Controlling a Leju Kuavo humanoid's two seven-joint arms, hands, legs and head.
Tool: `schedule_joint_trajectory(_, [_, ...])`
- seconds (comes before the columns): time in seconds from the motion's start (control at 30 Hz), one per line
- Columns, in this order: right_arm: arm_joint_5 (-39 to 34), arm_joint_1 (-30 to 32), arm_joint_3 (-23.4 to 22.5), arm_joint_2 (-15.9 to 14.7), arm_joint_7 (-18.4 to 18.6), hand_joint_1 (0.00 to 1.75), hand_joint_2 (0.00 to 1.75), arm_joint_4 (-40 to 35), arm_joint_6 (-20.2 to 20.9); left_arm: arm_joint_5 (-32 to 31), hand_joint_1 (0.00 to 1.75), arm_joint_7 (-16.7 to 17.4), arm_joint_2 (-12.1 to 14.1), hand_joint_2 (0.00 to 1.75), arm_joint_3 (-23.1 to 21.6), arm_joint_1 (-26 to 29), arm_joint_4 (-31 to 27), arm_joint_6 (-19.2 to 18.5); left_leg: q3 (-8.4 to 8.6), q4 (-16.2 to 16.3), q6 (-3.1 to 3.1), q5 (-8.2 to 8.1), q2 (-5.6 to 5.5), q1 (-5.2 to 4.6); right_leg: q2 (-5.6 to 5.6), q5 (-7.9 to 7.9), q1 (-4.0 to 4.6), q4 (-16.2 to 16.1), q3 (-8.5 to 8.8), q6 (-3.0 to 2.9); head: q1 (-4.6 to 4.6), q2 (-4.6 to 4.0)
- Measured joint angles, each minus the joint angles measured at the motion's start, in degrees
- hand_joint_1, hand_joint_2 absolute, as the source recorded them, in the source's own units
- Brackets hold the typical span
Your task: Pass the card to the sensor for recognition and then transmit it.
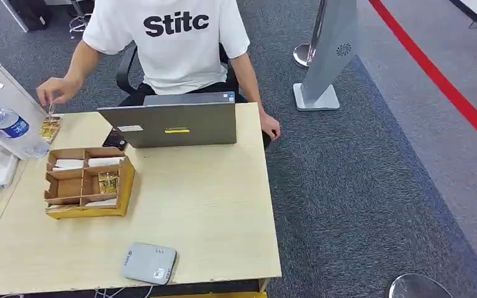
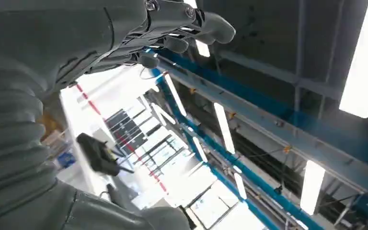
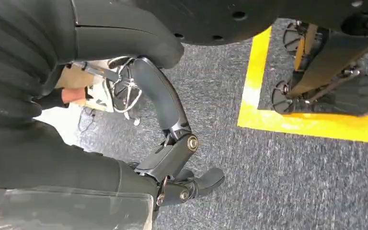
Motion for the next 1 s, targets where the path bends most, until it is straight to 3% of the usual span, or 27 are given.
schedule_joint_trajectory(0.3, [-1.77,0.02,-1.55,1.86,0.59,0.00,1.75,-0.68,-0.61,15.30,0.00,4.79,-1.16,1.75,12.09,6.05,12.33,-7.91,-0.01,-0.01,0.00,-0.01,0.05,0.00,0.07,-0.02,0.00,0.00,-0.03,-0.01,-0.02,0.00])
schedule_joint_trajectory(0.67, [-1.94,0.05,-2.58,2.84,1.07,0.00,1.75,-1.92,-0.02,27.45,0.00,6.65,-2.73,1.75,21.37,11.43,26.14,-7.64,-0.01,-0.01,-0.02,-0.06,0.02,-0.01,0.02,-0.06,-0.02,-0.02,-0.01,0.04,-0.02,0.00])
schedule_joint_trajectory(0.9, [-1.51,-0.03,-2.60,2.75,1.60,0.00,1.75,-2.03,0.20,41.04,0.00,14.46,-3.10,1.75,25.19,11.54,34.72,-4.88,0.02,-0.01,-0.03,-0.06,0.01,-0.01,0.00,-0.05,-0.01,-0.01,0.01,0.03,0.00,0.00])
schedule_joint_trajectory(1.0, [-1.40,-0.19,-2.58,2.25,1.60,0.00,1.75,-1.90,0.44,46.18,0.00,15.41,-3.15,1.75,26.16,11.60,38.25,-2.77,0.01,0.00,-0.02,-0.06,0.01,0.00,0.00,-0.05,-0.01,-0.01,0.01,0.03,-0.02,0.00])
